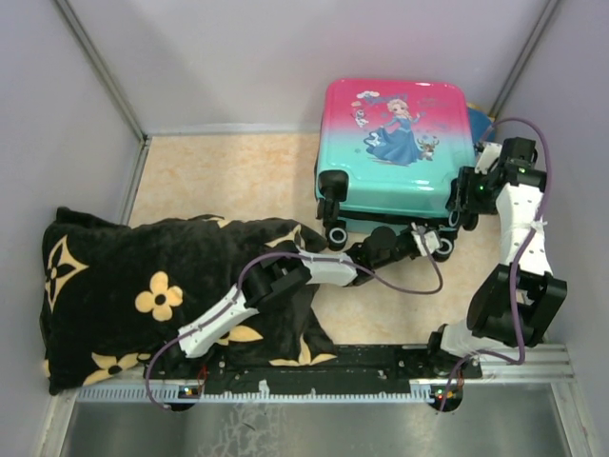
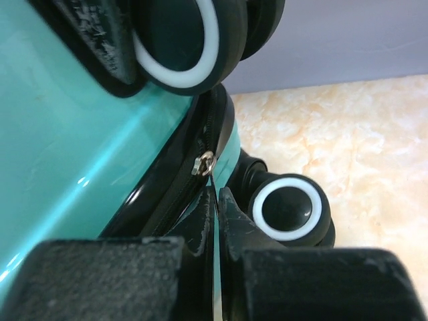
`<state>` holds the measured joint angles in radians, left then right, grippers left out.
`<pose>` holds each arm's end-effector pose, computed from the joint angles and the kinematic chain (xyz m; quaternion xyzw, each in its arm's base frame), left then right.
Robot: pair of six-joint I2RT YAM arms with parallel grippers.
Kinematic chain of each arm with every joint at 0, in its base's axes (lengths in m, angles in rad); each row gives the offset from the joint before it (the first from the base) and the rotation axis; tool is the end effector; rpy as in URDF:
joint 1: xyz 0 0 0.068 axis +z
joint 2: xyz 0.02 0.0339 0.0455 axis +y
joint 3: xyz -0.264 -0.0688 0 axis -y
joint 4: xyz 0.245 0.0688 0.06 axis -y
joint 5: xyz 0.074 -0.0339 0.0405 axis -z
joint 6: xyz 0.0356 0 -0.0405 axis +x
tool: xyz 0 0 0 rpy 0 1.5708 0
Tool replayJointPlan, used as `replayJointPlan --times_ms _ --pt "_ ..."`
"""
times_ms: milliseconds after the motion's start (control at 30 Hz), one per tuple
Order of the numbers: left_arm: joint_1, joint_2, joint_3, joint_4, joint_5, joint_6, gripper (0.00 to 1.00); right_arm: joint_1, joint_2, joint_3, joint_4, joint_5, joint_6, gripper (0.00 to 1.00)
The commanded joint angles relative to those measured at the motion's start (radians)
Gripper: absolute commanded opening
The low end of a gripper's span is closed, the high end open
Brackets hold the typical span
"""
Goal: Pack the luggage
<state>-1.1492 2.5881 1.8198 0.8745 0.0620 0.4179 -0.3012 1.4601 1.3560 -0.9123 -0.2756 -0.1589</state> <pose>0.2318 -0.5222 0.1368 0.4880 0.4571 -0.2851 0.6867 0.2872 -0.0791 0.3181 0.0302 0.9530 0.0668 0.2941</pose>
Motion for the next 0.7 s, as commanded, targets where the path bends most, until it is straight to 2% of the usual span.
replayJointPlan --times_ms 0,100,167,233,333,367,433,533,600,667 --pt "-0.036 -0.155 -0.211 0.122 0.113 0.032 0.01 0.093 0.030 0.018 0.015 -0.216 0.010 0.00" --pt "-0.024 -0.255 -0.406 0.197 0.076 0.055 0.01 0.055 0.032 0.005 0.027 -0.197 -0.006 0.00" --pt "-0.018 -0.287 -0.468 0.197 0.080 0.059 0.01 0.035 0.041 0.001 0.033 -0.196 -0.024 0.00" --pt "-0.018 -0.291 -0.475 0.178 0.093 0.053 0.01 0.031 0.055 0.001 0.042 -0.194 -0.039 0.00" --pt "-0.019 -0.272 -0.407 0.123 0.115 0.004 0.01 0.031 0.075 0.009 0.056 -0.192 -0.047 0.00" --pt "-0.020 -0.270 -0.392 0.108 0.120 -0.014 0.06 0.031 0.081 0.012 0.056 -0.188 -0.056 0.00" --pt "-0.021 -0.292 -0.396 0.083 0.143 -0.025 0.24 0.028 0.090 0.019 0.059 -0.172 -0.073 0.00" --pt "-0.011 -0.419 -0.485 0.058 0.166 -0.008 0.61 0.007 0.088 0.030 0.070 -0.169 -0.114 0.00" --pt "0.014 -0.520 -0.548 -0.004 0.181 -0.029 0.70 -0.018 0.093 0.040 0.078 -0.185 -0.137 0.00" --pt "0.052 -0.615 -0.596 -0.100 0.224 -0.065 0.72 -0.041 0.110 0.068 0.050 -0.219 -0.177 0.00"
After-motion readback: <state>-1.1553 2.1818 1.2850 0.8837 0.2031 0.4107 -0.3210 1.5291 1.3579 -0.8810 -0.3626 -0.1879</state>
